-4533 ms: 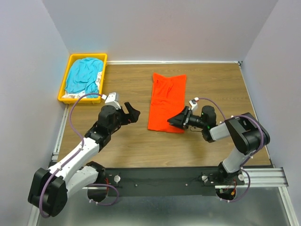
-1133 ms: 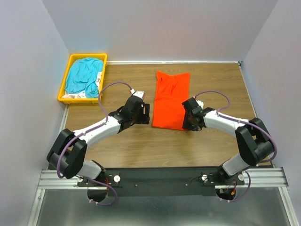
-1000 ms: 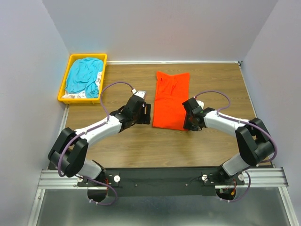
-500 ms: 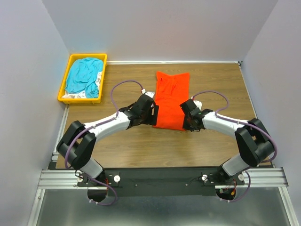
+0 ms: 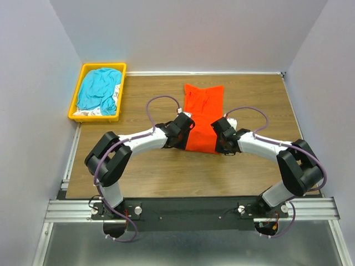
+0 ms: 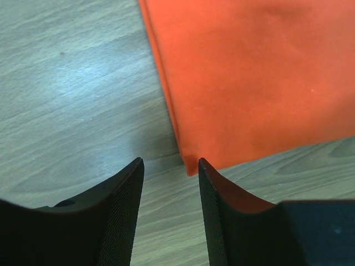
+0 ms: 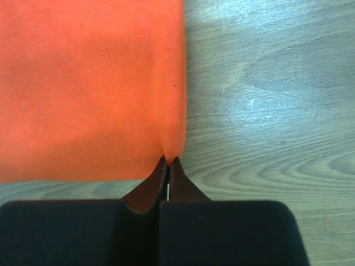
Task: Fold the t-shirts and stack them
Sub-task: Fold the tshirt
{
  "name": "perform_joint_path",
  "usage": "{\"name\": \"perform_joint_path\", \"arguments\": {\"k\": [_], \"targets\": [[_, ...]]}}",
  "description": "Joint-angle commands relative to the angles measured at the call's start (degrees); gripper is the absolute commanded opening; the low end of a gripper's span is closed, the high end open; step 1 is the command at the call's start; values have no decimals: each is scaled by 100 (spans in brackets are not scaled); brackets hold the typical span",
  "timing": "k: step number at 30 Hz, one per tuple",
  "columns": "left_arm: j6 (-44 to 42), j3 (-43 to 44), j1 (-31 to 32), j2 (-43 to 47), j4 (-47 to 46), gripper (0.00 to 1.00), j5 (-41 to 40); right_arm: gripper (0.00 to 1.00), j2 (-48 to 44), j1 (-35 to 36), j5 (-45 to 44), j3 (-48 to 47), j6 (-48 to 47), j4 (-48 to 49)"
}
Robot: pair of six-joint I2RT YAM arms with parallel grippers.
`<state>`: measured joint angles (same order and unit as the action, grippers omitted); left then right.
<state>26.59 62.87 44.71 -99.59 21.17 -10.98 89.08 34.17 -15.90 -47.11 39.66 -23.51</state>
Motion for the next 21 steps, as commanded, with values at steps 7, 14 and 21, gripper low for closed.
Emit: {"name": "perform_joint_path", "arguments": {"k": [7, 14, 21], "targets": [[74, 129, 170, -359, 98, 56, -115, 1, 136, 90, -45, 352, -160, -488], [118, 138, 214, -728, 19, 55, -106, 1, 154, 98, 8, 396, -187, -427], [267, -11, 319, -825, 98, 30, -71, 1, -13, 107, -10, 405, -222, -418]]}}
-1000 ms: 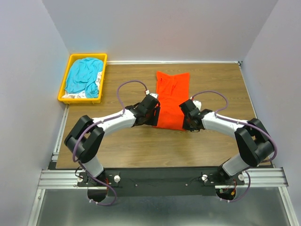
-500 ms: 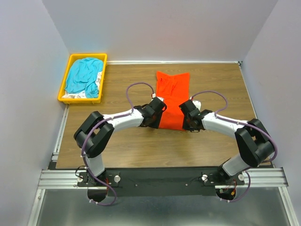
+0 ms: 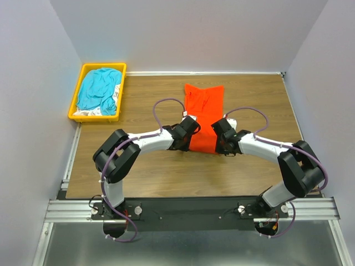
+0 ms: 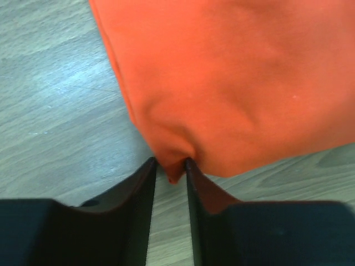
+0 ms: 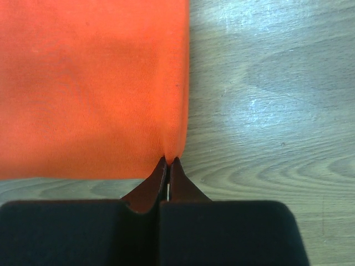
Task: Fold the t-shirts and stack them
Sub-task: Fold the tshirt
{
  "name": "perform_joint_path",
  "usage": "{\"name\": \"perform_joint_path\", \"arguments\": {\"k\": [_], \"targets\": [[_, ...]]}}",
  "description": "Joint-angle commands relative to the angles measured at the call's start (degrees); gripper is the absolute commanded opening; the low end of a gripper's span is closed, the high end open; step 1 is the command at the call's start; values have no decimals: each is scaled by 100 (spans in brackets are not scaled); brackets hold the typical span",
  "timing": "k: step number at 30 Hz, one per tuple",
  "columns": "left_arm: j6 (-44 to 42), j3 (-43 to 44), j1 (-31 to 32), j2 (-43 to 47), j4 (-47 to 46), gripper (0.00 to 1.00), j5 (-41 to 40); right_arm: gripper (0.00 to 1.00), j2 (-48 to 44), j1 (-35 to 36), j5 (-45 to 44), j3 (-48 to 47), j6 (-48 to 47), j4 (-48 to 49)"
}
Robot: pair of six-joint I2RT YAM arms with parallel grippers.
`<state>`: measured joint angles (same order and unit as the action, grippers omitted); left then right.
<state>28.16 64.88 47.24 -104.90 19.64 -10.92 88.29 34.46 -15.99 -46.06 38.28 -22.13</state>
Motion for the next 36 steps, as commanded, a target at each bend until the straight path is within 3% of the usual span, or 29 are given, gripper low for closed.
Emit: {"name": "perform_joint_path", "arguments": {"k": [1, 5, 11, 18, 20, 24, 30, 36], "targets": [[119, -239, 74, -294, 277, 26, -68, 1, 57, 79, -1, 308, -84, -556], [216, -309, 110, -250, 347, 1, -86, 1, 13, 87, 34, 308, -154, -556], [295, -660, 188, 373, 750, 0, -77, 1, -355, 219, 761, 335, -199, -923], [962, -1645, 1101, 2261, 2042, 0, 406, 1, -1752, 1272, 1923, 370, 635, -3004], [1427, -1768, 1523, 2886, 2507, 0, 625, 1, -2332, 1335, 2378, 239, 698, -3567], [1798, -1523, 1613, 3669, 2922, 0, 855, 1, -2721, 1327, 2505, -654, 479, -4298], [966, -644, 395, 3468, 2494, 0, 784, 1, -1606, 1170, 1248, -2344, -136, -4906], [270, 198, -241, 2687, 1895, 0, 943, 1, -815, 47, 1616, -3417, -1102, -4634]]}}
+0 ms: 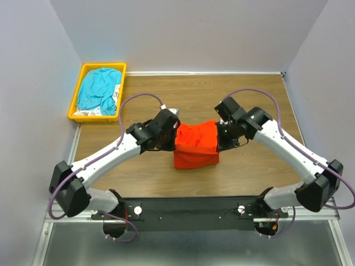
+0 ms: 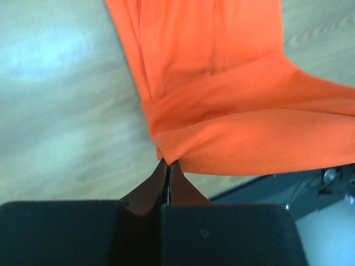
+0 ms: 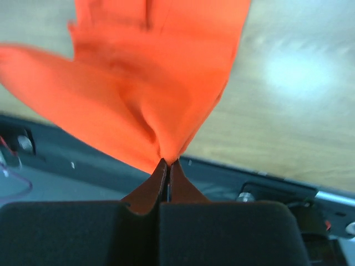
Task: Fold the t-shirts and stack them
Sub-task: Fold the tshirt
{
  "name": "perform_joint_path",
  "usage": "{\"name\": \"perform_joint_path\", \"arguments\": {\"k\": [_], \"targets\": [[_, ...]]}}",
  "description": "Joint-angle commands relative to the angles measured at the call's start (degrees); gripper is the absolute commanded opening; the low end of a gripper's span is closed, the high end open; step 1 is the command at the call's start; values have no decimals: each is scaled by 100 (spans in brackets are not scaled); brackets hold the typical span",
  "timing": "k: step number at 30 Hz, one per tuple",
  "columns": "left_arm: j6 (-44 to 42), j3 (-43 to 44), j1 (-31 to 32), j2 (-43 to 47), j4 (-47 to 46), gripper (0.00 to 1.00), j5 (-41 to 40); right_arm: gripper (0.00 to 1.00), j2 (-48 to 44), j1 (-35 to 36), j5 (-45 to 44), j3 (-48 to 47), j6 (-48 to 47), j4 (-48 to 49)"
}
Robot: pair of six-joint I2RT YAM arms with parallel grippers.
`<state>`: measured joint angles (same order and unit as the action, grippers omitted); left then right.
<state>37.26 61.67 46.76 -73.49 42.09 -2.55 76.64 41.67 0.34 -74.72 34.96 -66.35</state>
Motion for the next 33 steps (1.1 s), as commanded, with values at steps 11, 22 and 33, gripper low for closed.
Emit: {"name": "perform_joint_path", "arguments": {"k": [11, 22, 33], "targets": [[-1325, 1409, -861, -1272, -754, 0, 228, 1, 1352, -1758, 984, -1440, -1378, 306], [-1598, 1831, -1432, -2177, -1290, 0, 668, 1, 2714, -2137, 1030, -2767, -1738, 438], [-1608, 2042, -1811, -3021, -1888, 0, 597, 1, 3418, -2312, 590, -2671, -1949, 1510]]}}
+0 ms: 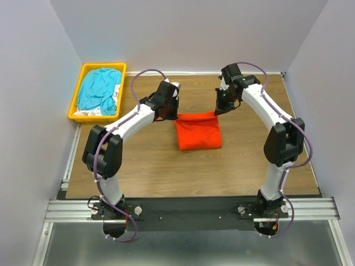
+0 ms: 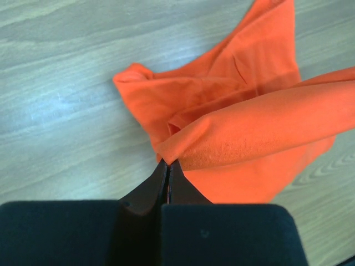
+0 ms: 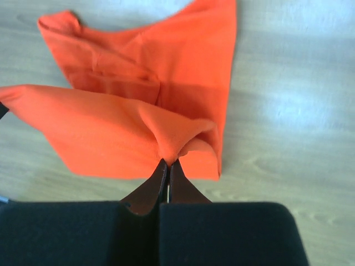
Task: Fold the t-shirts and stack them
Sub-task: Fold the tshirt
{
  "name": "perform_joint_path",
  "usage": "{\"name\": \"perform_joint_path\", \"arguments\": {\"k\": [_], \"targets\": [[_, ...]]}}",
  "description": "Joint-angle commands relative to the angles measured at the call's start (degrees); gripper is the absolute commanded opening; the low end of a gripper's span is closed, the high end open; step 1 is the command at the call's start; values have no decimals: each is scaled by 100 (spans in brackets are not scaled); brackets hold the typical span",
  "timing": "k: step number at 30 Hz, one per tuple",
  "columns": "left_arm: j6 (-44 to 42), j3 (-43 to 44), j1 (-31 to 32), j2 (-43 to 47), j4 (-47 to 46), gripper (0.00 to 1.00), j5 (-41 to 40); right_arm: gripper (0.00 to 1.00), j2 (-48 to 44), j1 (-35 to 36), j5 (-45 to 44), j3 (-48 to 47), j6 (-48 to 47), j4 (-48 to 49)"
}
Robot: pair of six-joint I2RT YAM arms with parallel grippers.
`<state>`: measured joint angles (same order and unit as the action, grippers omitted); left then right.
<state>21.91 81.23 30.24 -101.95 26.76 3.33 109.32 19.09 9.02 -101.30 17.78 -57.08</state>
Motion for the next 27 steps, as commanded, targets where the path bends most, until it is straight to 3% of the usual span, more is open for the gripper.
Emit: {"name": "perform_joint_path", "arguments": {"k": [1, 14, 16, 20, 21, 22, 24, 27], "targets": [[-56, 34, -202, -211, -408, 0, 1, 1, 195, -63, -286, 31, -275, 680], [-47, -248, -378, -914, -1111, 0, 36, 1, 942, -90, -479, 356, -275, 1427], [-20, -231, -387, -958, -1103, 2, -34, 8, 934, -90, -480, 400, -214, 1507], [120, -318, -387, -599, -1085, 29, -289, 37, 592, -90, -531, 383, -187, 1559], [138, -327, -387, -493, -1068, 46, -507, 42, 486, -90, -611, 383, -179, 1568], [155, -353, -387, -284, -1059, 52, -648, 48, 363, -90, -690, 426, -170, 1577], [225, -406, -387, -37, -1085, 61, -693, 50, 13, -90, -839, 523, -126, 1699], [287, -678, -317, 534, -1208, 63, -702, 51, -418, -90, -727, 838, 32, 1927]]}}
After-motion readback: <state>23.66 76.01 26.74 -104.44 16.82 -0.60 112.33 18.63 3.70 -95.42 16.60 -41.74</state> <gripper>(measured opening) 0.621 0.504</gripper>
